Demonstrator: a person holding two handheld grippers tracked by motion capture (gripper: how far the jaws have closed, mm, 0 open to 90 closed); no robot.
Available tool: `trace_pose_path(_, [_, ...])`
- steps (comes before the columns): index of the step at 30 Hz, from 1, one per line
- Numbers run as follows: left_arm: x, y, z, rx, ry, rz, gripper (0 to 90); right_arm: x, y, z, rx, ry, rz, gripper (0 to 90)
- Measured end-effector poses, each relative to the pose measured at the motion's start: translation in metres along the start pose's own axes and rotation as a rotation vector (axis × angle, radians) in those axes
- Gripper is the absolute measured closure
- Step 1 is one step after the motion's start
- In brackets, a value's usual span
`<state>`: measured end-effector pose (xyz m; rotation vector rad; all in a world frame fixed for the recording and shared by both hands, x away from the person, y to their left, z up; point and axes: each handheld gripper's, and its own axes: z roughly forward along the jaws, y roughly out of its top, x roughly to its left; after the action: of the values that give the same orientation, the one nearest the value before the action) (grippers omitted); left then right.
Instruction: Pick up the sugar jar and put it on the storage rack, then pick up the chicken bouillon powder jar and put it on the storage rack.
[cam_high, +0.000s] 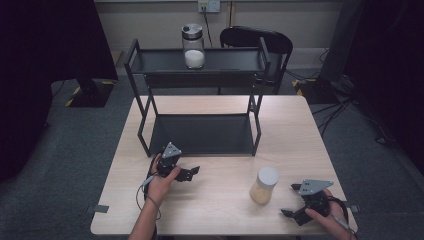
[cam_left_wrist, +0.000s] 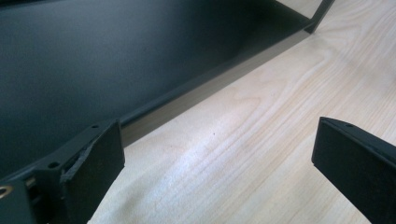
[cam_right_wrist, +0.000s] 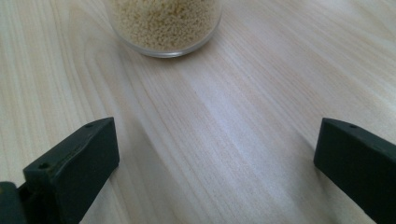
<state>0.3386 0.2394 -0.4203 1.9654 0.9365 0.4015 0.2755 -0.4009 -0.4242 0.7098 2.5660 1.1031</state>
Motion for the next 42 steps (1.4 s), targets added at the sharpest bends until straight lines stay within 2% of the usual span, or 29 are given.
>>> trace_pose_path(7, [-0.004, -0.001, 0.002, 0.044, 0.02, 0.027, 1.9, 0.0, 0.0, 0.0, 0.0, 0.0, 0.0, 0.0])
trace_pose_path(13, [-0.009, 0.001, 0.005, 0.095, 0.041, 0.073, 1.9, 0.0, 0.0, 0.0, 0.0, 0.0, 0.0, 0.0])
trace_pose_path(17, [-0.011, 0.001, 0.009, 0.128, 0.051, 0.088, 2.0, 0.0, 0.0, 0.0, 0.0, 0.0, 0.0, 0.0])
trace_pose_path(19, [-0.01, 0.002, 0.01, 0.149, 0.049, 0.082, 2.2, 0.0, 0.0, 0.0, 0.0, 0.0, 0.0, 0.0])
trace_pose_path(21, [-0.011, 0.003, 0.011, 0.152, 0.051, 0.098, 1.4, 0.0, 0.0, 0.0, 0.0, 0.0, 0.0, 0.0])
trace_pose_path(33, [-0.011, 0.004, 0.012, 0.156, 0.051, 0.099, 0.0, 0.0, 0.0, 0.0, 0.001, 0.0, 0.0, 0.0])
trace_pose_path(42, [-0.011, 0.004, 0.012, 0.156, 0.051, 0.099, 0.0, 0.004, 0.003, 0.001, 0.002, -0.018, 0.021, 0.9])
